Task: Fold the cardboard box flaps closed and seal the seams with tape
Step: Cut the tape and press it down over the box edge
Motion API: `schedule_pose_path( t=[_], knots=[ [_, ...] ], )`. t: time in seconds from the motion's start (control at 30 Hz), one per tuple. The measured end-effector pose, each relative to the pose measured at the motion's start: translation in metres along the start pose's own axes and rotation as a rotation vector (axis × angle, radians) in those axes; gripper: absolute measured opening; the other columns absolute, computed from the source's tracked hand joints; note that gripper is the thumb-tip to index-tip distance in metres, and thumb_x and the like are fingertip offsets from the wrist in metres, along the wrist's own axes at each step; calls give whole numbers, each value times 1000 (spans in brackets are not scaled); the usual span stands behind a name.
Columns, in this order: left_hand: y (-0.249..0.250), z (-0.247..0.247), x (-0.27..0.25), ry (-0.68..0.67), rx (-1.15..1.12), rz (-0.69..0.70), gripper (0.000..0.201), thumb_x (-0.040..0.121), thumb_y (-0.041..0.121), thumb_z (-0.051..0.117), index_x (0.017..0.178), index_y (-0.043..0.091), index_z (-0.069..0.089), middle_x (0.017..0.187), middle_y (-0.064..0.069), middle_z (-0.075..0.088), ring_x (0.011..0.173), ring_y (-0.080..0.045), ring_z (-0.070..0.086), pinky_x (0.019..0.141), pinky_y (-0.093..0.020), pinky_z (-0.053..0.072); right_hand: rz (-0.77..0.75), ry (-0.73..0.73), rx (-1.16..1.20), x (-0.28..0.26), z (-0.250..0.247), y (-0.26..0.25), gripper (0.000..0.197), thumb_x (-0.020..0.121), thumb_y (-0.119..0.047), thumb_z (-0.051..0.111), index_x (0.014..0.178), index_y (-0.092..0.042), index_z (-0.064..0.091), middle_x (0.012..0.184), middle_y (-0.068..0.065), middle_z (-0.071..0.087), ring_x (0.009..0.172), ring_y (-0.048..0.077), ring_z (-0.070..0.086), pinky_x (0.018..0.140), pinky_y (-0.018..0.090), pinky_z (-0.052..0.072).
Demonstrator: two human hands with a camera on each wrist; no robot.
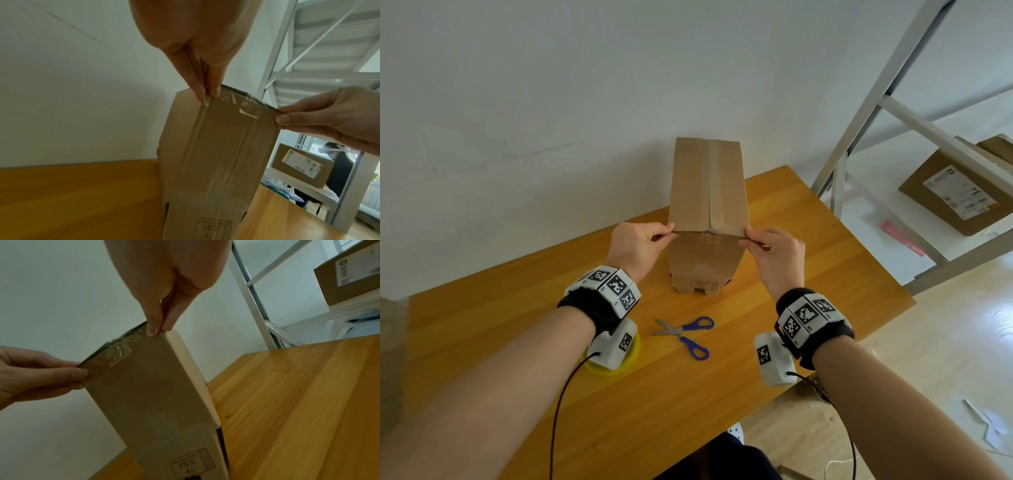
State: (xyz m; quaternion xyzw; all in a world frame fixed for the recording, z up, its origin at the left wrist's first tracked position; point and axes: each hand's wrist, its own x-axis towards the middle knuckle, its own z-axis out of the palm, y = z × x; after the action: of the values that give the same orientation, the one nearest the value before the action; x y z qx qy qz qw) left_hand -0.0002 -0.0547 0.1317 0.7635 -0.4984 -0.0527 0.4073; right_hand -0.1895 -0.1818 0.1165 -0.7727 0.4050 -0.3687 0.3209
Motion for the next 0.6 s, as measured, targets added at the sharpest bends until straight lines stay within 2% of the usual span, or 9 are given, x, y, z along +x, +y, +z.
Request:
schedule_pose_path(
  t=[0.07, 0.13, 0.2, 0.27, 0.4, 0.47, 0.53, 0.6],
  knots=[
    [2, 0, 0, 2, -7, -8, 24, 80, 22, 70, 98, 7, 72, 81, -7, 74, 62, -11, 65, 54, -13, 49, 0, -14, -18, 0, -1, -1, 18, 81, -13, 73, 98, -7, 75, 85, -1, 68, 68, 3, 54, 70, 20, 46],
    [2, -2, 1, -5, -7, -21, 27, 79, 25, 70, 99, 7, 71, 86, -6, 74, 72, -13, 68, 62, -20, 54, -12, -38, -46, -1, -2, -1, 23, 81, -14, 73, 103, -7, 73, 88, 0, 68, 73, 9, 57, 72, 18, 47],
    [2, -2, 2, -7, 42, -11, 27, 79, 27, 70, 96, 7, 73, 82, -7, 74, 70, -14, 68, 61, -28, 56, -13, -33, -64, -2, 0, -1, 27, 80, -17, 74, 105, -8, 73, 88, 1, 68, 75, 12, 59, 72, 16, 47],
    [2, 0, 4, 0, 84, 2, 25, 80, 29, 69, 90, 7, 73, 77, -6, 73, 67, -16, 67, 58, -34, 57, -3, -7, -72, -2, 2, -3, 28, 78, -19, 76, 104, -8, 73, 87, 2, 69, 75, 13, 61, 73, 21, 50],
    [1, 5, 4, 14, 91, -12, 26, 80, 31, 69, 91, 8, 73, 78, -6, 73, 68, -16, 68, 59, -36, 57, 9, 11, -79, 2, 3, -4, 26, 77, -19, 77, 100, -8, 74, 84, 1, 68, 73, 11, 58, 75, 31, 52],
    [2, 5, 3, 31, 51, -56, 31, 77, 33, 71, 96, 8, 72, 84, -7, 73, 74, -15, 68, 66, -34, 58, 16, -33, -62, 2, 1, -4, 31, 76, -19, 77, 106, -9, 72, 87, 0, 67, 77, 11, 60, 78, 28, 53],
    [2, 4, 1, 41, 29, -82, 38, 74, 36, 73, 100, 8, 71, 88, -6, 73, 77, -13, 68, 70, -31, 58, 37, -96, -6, 0, 0, -4, 42, 75, -19, 79, 114, -10, 68, 93, -1, 66, 82, 9, 62, 80, 20, 52],
    [1, 4, -1, 46, 17, -83, 38, 73, 35, 74, 100, 8, 71, 88, -5, 73, 77, -12, 68, 70, -29, 58, 31, -88, 31, -2, -2, -5, 40, 76, -20, 77, 114, -10, 68, 92, 0, 67, 81, 10, 62, 77, 19, 53]
  ],
)
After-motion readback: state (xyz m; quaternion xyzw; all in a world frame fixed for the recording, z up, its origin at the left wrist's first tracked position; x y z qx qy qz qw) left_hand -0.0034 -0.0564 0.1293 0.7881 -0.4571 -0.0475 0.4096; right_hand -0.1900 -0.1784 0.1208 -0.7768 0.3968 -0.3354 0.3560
